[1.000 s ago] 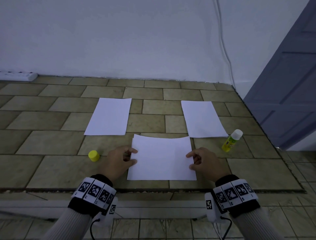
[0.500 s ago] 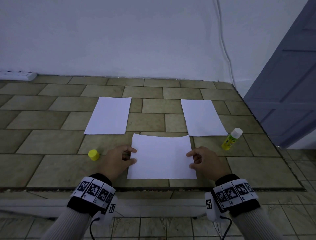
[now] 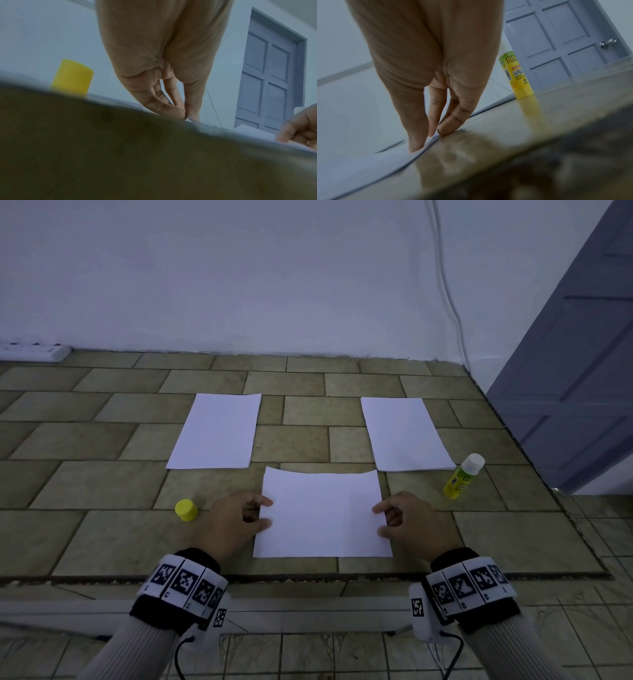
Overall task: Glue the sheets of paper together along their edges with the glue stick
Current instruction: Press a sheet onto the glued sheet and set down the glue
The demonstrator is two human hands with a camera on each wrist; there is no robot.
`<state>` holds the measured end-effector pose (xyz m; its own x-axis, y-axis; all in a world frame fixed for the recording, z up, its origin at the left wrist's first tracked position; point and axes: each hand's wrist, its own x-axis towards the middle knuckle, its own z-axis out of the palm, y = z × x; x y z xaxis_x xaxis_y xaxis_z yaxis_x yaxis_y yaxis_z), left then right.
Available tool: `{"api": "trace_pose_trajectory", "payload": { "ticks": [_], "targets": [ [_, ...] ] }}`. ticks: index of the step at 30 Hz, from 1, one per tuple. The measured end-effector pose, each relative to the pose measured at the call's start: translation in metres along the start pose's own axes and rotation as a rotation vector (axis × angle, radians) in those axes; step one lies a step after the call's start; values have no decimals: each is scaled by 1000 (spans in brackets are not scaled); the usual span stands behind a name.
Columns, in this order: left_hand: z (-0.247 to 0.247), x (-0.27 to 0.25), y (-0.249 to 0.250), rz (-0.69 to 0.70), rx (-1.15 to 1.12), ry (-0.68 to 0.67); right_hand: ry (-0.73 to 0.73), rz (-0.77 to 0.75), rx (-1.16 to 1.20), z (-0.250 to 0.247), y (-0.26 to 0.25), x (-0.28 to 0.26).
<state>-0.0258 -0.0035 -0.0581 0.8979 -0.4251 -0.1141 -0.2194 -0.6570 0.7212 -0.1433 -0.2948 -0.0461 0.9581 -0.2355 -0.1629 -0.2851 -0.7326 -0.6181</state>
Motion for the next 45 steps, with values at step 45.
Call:
{"api": "trace_pose_trajectory", "payload": {
  "ticks": [45],
  "targets": [
    [51,5,-8,182,709,9,71,-102,-495,53,-39,6]
  ]
}}
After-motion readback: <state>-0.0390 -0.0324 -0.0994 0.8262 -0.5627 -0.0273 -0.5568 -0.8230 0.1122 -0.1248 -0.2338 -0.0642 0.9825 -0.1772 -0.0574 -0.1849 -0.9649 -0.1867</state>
